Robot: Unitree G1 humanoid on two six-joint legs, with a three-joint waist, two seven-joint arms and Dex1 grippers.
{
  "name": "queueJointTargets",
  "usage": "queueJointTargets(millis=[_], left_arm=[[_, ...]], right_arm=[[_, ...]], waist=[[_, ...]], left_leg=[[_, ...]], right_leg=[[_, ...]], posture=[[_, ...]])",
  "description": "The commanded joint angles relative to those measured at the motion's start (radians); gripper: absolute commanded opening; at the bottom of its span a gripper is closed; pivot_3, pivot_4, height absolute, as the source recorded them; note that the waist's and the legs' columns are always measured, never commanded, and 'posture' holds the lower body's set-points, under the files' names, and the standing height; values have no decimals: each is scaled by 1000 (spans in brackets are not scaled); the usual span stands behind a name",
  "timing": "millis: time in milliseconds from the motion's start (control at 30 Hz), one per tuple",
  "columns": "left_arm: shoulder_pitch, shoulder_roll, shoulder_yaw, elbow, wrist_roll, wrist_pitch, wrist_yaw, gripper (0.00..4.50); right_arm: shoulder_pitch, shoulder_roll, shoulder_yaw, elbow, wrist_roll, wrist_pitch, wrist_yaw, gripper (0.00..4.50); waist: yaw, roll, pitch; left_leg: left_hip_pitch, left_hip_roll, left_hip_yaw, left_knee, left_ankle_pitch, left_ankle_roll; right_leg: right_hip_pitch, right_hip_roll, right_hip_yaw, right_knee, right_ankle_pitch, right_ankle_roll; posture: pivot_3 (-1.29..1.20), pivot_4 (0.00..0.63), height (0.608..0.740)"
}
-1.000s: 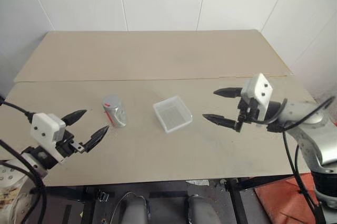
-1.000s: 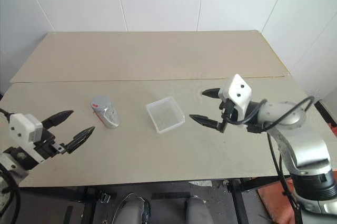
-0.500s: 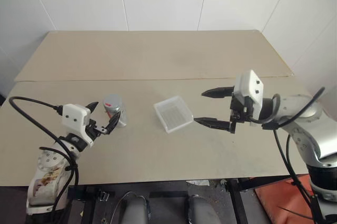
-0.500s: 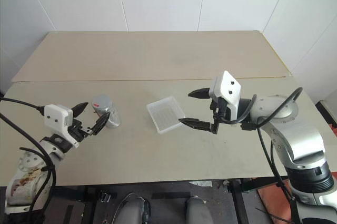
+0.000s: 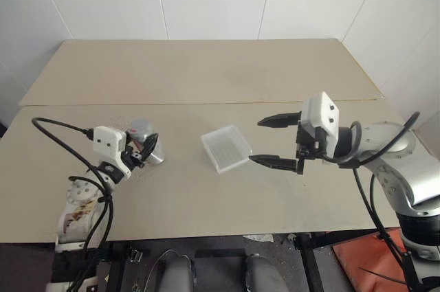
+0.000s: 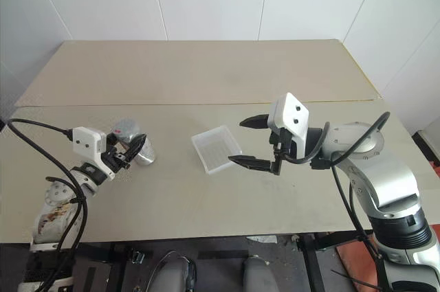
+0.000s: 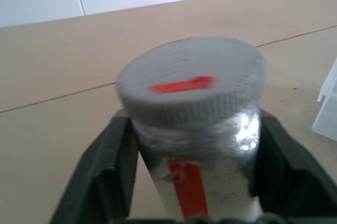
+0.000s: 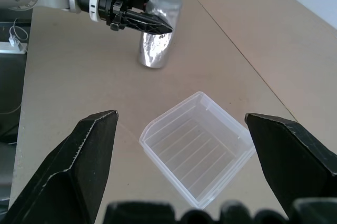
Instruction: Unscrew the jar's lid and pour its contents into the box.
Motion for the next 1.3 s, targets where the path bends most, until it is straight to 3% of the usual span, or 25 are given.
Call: queueJointTargets(millis=[33, 267, 567, 700, 967, 1300], left_arm=[[-23, 9, 1, 14, 3, -37, -15, 2011], [-76, 53, -6, -9, -26, -44, -97, 2011], [-196, 241, -6, -103, -346, 166, -468, 2011], [-325, 212, -55, -28, -378, 210, -523, 2011], [-518, 80, -174, 191, -300, 112, -649, 2011], [-604, 44, -206, 305, -255, 58, -775, 2011]], right_arm=[[-11, 6, -44, -40, 18, -20, -15, 4500], [-12, 16, -39, -38, 4, -32, -27, 4500], [-172, 77, -29, 26, 85, 27, -16, 4500], [-287, 154, -2, 60, 138, 110, -64, 4500], [-466, 348, 83, 129, 120, 266, -233, 4500], [-509, 393, 119, 197, 66, 305, -291, 4500]], waist=[[1, 0, 0], [2, 0, 0], [-3, 0, 0], [0, 0, 0], [-2, 0, 0], [-2, 0, 0]], left_leg=[[0, 0, 0, 0, 0, 0], [-1, 0, 0, 0, 0, 0], [0, 0, 0, 0, 0, 0], [-1, 0, 0, 0, 0, 0], [-4, 0, -1, 1, 0, 0], [-7, 0, -1, 2, 0, 0]], right_leg=[[0, 0, 0, 0, 0, 0], [0, 0, 0, 0, 0, 0], [-1, 0, 0, 1, 0, 0], [-1, 1, 0, 0, 0, 0], [-3, 1, -1, 3, 0, 0], [-5, 1, -1, 3, 0, 0]], posture=[[0, 150, 740], [0, 150, 740], [0, 150, 740], [0, 150, 740], [0, 150, 740], [0, 150, 740]])
